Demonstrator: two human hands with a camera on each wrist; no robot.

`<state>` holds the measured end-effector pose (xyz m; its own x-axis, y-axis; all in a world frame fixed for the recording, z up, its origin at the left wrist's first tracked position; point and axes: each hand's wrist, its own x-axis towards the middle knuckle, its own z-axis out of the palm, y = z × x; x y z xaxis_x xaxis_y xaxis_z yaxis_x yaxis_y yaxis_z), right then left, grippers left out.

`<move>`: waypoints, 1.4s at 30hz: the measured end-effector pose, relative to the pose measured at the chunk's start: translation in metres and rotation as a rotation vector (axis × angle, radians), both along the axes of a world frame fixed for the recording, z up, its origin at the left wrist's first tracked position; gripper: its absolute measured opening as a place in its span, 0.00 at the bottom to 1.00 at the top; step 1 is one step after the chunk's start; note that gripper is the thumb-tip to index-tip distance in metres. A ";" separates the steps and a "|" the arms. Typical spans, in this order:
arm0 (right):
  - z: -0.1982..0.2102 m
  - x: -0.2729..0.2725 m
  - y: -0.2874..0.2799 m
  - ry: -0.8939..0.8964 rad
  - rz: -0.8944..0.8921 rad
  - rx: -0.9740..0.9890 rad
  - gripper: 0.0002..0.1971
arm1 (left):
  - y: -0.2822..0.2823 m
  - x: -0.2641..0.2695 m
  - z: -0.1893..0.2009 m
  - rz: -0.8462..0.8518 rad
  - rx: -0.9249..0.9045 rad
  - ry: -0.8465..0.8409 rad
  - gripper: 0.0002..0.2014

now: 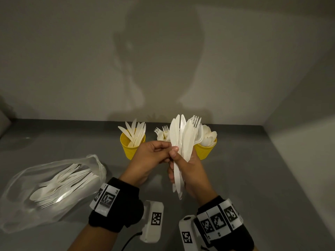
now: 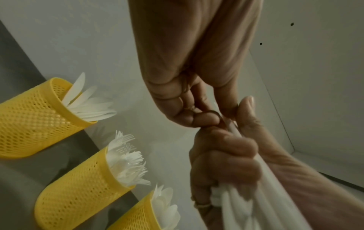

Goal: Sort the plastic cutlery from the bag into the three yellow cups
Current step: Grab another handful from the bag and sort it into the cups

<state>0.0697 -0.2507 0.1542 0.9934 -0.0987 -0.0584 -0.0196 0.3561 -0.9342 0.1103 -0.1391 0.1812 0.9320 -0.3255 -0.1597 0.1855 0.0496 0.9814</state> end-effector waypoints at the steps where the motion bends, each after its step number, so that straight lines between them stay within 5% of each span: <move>1: -0.001 0.000 0.000 -0.005 0.004 -0.002 0.18 | 0.000 0.001 -0.001 -0.005 0.006 0.010 0.05; 9: -0.011 0.002 -0.003 0.043 -0.016 -0.055 0.25 | 0.007 0.010 -0.008 -0.088 0.031 0.060 0.03; 15: -0.018 0.008 -0.013 0.147 -0.133 -0.009 0.08 | 0.033 0.049 -0.007 0.331 -0.047 -0.004 0.04; 17: -0.021 0.010 -0.017 0.160 -0.164 -0.023 0.08 | 0.048 0.069 -0.011 0.482 0.054 -0.117 0.01; 20: -0.019 0.013 -0.020 0.142 -0.179 -0.008 0.08 | 0.057 0.093 -0.035 0.574 0.320 -0.235 0.10; 27: -0.013 0.018 -0.017 0.118 -0.163 0.007 0.09 | 0.058 0.109 -0.074 0.416 0.761 -0.098 0.25; 31: -0.009 0.017 -0.018 0.077 -0.130 -0.078 0.13 | 0.037 0.069 -0.035 0.462 0.567 -0.293 0.20; 35: -0.013 0.021 -0.014 0.059 -0.110 -0.185 0.21 | -0.004 0.012 -0.002 0.161 0.257 -0.231 0.03; 38: -0.011 0.019 -0.011 0.058 -0.101 -0.215 0.23 | -0.018 -0.002 -0.004 0.081 0.252 -0.185 0.07; 42: 0.000 0.009 -0.014 -0.003 -0.014 -0.238 0.14 | -0.019 -0.004 -0.002 0.041 0.159 -0.117 0.10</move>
<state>0.0790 -0.2648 0.1545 0.9920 -0.1226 -0.0294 -0.0138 0.1260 -0.9919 0.1062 -0.1579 0.1792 0.9591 -0.2662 -0.0959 0.0707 -0.1029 0.9922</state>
